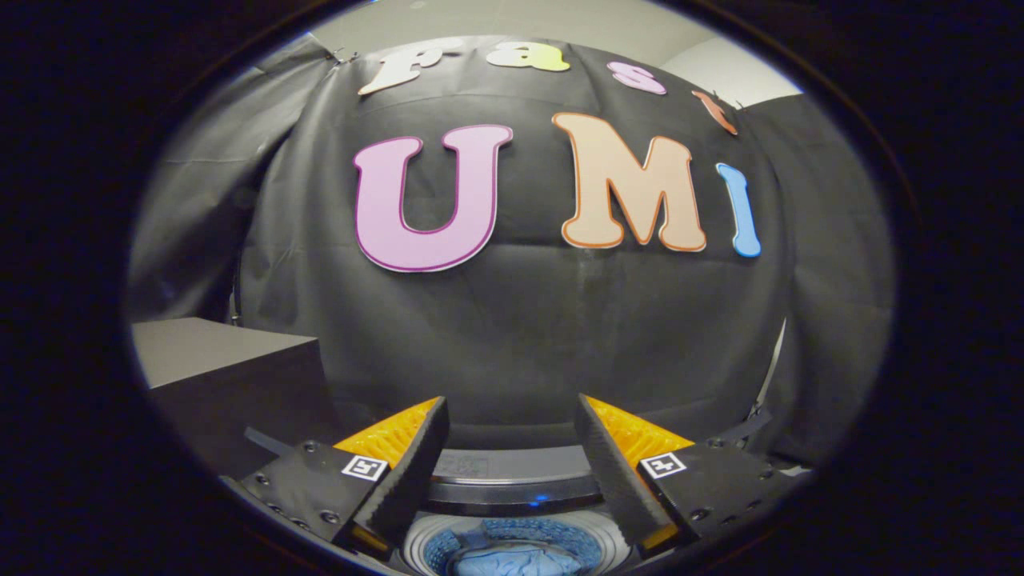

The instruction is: Put the clothes into the washing machine and then close the washing machine lid.

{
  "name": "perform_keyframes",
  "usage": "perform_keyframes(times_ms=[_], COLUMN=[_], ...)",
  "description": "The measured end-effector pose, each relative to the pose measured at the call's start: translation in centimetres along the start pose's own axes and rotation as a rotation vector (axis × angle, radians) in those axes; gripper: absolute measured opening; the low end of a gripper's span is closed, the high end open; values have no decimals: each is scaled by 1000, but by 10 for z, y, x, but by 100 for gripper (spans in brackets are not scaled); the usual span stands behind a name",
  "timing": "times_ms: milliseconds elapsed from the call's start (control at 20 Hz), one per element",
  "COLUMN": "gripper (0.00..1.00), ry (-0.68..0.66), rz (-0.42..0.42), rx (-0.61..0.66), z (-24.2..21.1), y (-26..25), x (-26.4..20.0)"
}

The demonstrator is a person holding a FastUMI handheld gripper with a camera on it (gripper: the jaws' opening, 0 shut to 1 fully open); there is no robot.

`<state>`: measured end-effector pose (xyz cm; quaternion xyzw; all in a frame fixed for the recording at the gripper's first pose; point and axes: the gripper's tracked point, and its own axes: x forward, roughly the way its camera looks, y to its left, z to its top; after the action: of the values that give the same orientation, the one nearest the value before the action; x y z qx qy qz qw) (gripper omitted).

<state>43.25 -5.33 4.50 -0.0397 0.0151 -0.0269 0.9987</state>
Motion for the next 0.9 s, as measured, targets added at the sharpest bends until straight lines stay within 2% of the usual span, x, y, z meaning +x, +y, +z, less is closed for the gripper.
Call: perform_keyframes(times_ms=[200, 400, 550, 750, 900], gripper=[98, 98, 98, 98, 98], ry=[70, 66, 70, 65, 108], rz=[20, 42, 19, 95, 87], rx=[2, 10, 27, 112, 128], z=[-23, -17, -12, -6, -10], y=[1, 3, -1, 23, 22], x=[-23, -35, -48, -70, -86])
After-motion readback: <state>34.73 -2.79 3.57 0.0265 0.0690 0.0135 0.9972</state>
